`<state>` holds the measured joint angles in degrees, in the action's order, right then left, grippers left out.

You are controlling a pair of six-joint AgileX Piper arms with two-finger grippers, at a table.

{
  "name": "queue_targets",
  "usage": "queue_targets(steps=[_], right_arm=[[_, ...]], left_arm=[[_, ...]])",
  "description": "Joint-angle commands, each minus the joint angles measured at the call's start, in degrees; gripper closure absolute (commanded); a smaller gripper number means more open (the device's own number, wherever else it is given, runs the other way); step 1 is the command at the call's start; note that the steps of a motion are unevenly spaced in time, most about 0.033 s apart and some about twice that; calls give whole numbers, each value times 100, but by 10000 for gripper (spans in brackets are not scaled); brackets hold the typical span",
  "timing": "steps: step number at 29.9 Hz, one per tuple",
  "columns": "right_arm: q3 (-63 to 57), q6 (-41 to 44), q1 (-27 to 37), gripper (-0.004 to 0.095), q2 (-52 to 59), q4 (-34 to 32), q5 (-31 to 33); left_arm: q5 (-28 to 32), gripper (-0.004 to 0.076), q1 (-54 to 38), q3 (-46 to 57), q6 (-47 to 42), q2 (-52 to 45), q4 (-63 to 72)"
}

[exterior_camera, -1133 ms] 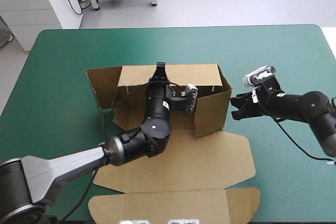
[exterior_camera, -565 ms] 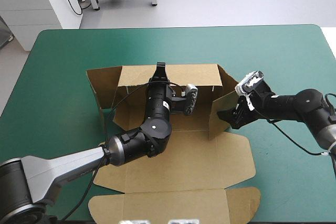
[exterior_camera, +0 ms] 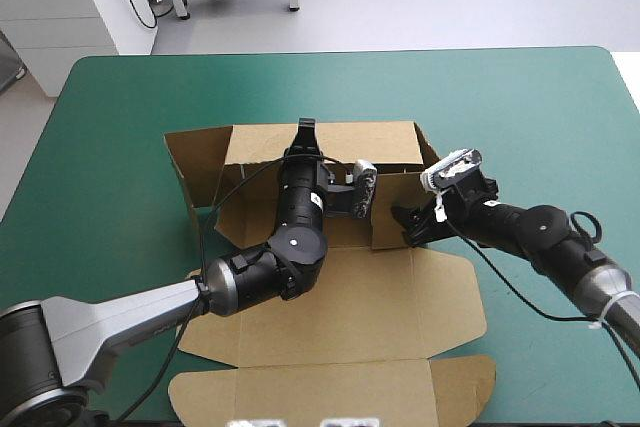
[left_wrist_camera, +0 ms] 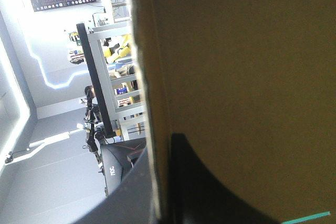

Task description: Fold the box

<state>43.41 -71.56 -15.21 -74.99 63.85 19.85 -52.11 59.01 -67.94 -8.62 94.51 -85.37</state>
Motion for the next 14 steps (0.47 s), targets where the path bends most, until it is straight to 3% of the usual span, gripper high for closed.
queue_targets(steps=[1, 5, 14], right_arm=[[124, 51, -409, 141, 185, 342, -1104], [124, 51, -750, 145, 162, 609, -1985], [232, -29, -802, 145, -50, 598, -1985]], left_arm=[[-216, 731, 37, -130, -33, -237, -405], [-204, 731, 37, -130, -33, -237, -405], [-167, 731, 37, -130, -33, -237, -405]])
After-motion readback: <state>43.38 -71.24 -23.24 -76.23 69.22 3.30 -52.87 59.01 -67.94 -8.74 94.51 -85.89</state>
